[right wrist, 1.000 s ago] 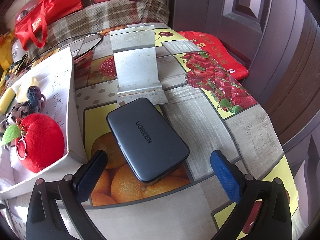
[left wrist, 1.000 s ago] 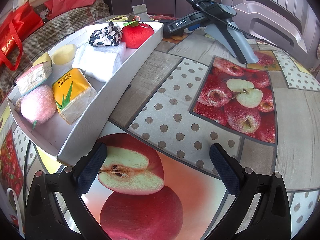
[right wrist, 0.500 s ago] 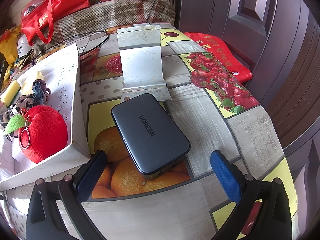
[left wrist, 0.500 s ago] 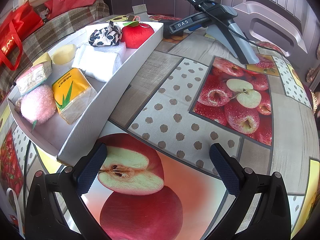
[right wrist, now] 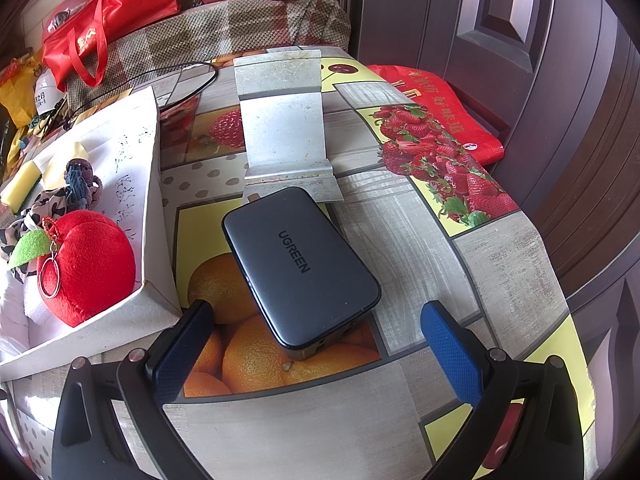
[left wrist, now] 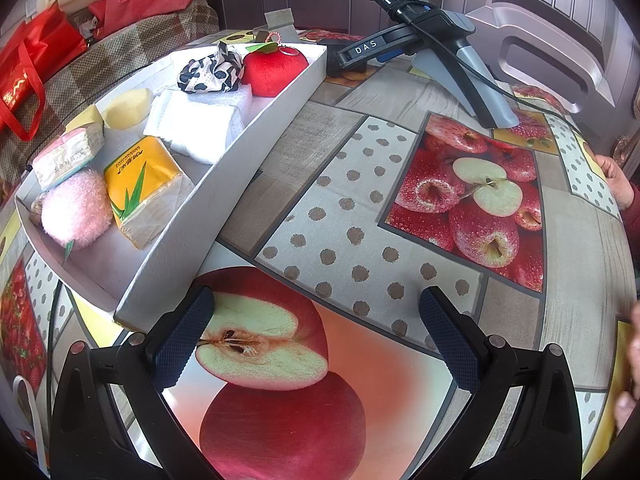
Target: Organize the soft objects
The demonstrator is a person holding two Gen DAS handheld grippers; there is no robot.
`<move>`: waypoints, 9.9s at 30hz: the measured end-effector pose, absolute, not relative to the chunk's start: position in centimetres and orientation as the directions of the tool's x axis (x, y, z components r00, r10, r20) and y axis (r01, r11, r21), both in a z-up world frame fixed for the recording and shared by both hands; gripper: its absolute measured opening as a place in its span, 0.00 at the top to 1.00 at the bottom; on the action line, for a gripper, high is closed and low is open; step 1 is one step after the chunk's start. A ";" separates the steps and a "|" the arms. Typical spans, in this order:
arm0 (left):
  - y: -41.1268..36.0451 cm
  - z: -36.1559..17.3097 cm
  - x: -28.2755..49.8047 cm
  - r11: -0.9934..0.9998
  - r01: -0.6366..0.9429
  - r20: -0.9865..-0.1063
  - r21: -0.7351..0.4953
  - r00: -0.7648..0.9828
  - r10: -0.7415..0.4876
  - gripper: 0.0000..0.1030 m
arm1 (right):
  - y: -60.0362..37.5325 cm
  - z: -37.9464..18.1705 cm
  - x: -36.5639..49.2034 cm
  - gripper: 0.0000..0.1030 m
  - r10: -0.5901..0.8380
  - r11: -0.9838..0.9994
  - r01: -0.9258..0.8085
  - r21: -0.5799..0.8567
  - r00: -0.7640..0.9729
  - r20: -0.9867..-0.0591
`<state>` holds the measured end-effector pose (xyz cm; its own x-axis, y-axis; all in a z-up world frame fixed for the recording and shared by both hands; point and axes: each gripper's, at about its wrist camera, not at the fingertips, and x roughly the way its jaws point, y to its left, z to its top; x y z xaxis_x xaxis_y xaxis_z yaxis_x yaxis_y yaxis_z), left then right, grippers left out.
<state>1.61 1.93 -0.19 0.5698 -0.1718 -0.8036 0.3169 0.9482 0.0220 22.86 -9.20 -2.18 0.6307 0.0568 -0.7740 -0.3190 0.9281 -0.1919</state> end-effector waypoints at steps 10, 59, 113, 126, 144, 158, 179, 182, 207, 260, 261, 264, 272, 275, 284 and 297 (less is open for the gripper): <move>1.9 -0.2 1.6 0.948 0.317 -0.804 0.023 0.570 -0.171 0.00 | -9.2 -2.2 22.8 0.00 0.058 0.928 -0.320 -0.190 0.629 -0.775; -3.4 -0.1 3.0 0.983 -0.182 -0.794 -0.006 0.598 0.106 0.00 | -16.7 -2.0 9.9 0.00 0.098 0.947 -0.297 -0.120 0.626 -0.773; -15.3 0.0 4.5 0.982 0.190 -0.804 0.007 0.584 -0.107 0.01 | -18.2 -1.5 9.1 0.00 0.021 0.989 -0.125 -0.084 0.664 -0.748; -15.1 0.1 4.3 0.982 0.190 -0.804 0.004 0.585 -0.110 0.01 | -17.6 -1.8 9.3 0.00 -0.024 0.983 -0.122 -0.139 0.661 -0.750; -15.1 0.1 4.3 0.982 0.190 -0.804 0.004 0.584 -0.110 0.01 | -18.1 -1.4 9.6 0.00 0.035 0.984 -0.155 -0.091 0.663 -0.748; -14.9 0.1 4.1 0.982 0.190 -0.804 0.000 0.584 -0.112 0.01 | -17.5 -1.6 10.7 0.00 0.030 0.979 -0.170 -0.113 0.665 -0.746; -14.7 0.1 4.4 0.982 0.189 -0.805 0.001 0.583 -0.111 0.01 | -17.9 -1.5 10.4 0.00 0.066 0.981 -0.180 -0.075 0.669 -0.741; -14.7 0.1 4.4 0.982 0.189 -0.805 0.001 0.583 -0.111 0.01 | -17.8 -1.5 10.5 0.00 0.064 0.981 -0.180 -0.077 0.669 -0.741; -14.6 0.1 4.4 0.982 0.189 -0.805 0.000 0.583 -0.112 0.01 | -21.1 0.0 8.3 0.00 0.177 0.984 -0.148 0.102 0.701 -0.691; -3.9 0.9 -5.4 0.994 0.006 -0.768 -0.113 0.634 -0.091 0.48 | -14.0 -1.8 -0.7 0.62 0.364 0.665 -0.732 -0.150 0.493 -0.790; -3.8 1.3 -6.0 0.995 -0.003 -0.757 -0.102 0.649 -0.076 0.49 | -14.1 -1.2 -0.8 0.62 0.386 0.665 -0.734 -0.138 0.496 -0.778; -3.1 3.2 -7.9 0.997 -0.033 -0.693 -0.065 0.720 -0.022 0.49 | -14.5 1.4 -1.4 0.62 0.462 0.667 -0.737 -0.113 0.527 -0.713; 1.6 8.1 -8.6 0.962 -0.260 -0.558 -0.085 0.812 0.170 0.48 | -14.9 7.7 -1.0 0.62 0.562 0.749 -0.660 -0.052 0.675 -0.478; 2.4 9.0 -7.1 0.944 -0.319 -0.548 -0.084 0.806 0.223 0.48 | -14.2 8.8 -0.3 0.62 0.593 0.750 -0.661 -0.012 0.680 -0.431; 2.0 9.7 -3.7 0.938 -0.345 -0.524 -0.019 0.803 0.285 0.48 | -11.7 8.1 1.4 0.62 0.605 0.744 -0.668 0.023 0.659 -0.448; 4.4 9.4 0.3 0.912 -0.411 -0.536 -0.017 0.773 0.339 0.47 | -7.2 6.8 5.7 0.62 0.647 0.714 -0.681 0.164 0.551 -0.527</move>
